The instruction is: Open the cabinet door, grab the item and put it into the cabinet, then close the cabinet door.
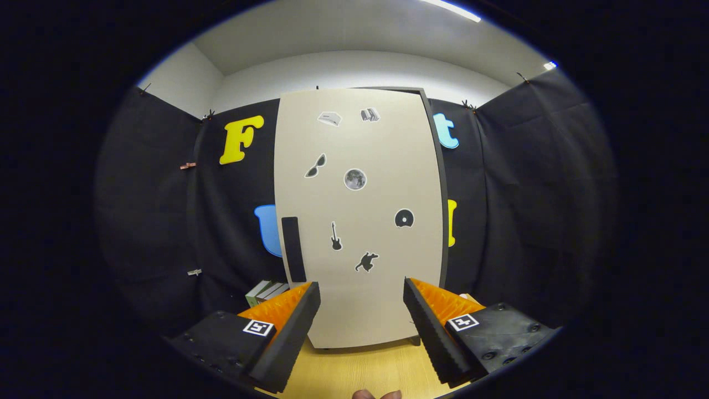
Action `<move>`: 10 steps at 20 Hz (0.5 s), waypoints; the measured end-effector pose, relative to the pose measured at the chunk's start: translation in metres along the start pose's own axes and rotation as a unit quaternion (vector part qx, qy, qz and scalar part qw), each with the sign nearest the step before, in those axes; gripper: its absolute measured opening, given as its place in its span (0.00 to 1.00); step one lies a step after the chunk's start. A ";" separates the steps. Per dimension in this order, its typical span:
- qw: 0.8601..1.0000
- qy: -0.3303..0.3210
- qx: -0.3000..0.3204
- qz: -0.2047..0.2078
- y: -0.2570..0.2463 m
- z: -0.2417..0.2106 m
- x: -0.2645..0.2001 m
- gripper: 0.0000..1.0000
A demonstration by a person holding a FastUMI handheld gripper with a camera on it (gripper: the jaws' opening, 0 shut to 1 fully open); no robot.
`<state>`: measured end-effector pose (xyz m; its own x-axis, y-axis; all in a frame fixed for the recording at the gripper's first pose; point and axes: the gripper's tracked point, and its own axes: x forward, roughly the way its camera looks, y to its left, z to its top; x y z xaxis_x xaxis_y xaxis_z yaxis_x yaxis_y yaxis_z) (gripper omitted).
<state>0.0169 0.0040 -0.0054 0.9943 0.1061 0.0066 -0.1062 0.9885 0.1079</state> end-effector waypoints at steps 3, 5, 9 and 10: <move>1.000 0.000 0.002 0.000 0.000 -0.001 0.000 0.98; 1.000 0.000 0.001 0.000 -0.001 -0.002 0.000 0.98; 1.000 -0.001 0.002 0.000 0.001 -0.001 0.001 0.98; 1.000 0.000 0.002 0.001 0.002 -0.001 0.002 0.98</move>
<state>0.0188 0.0064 -0.0066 0.9941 0.1081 0.0069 -0.1082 0.9878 0.1118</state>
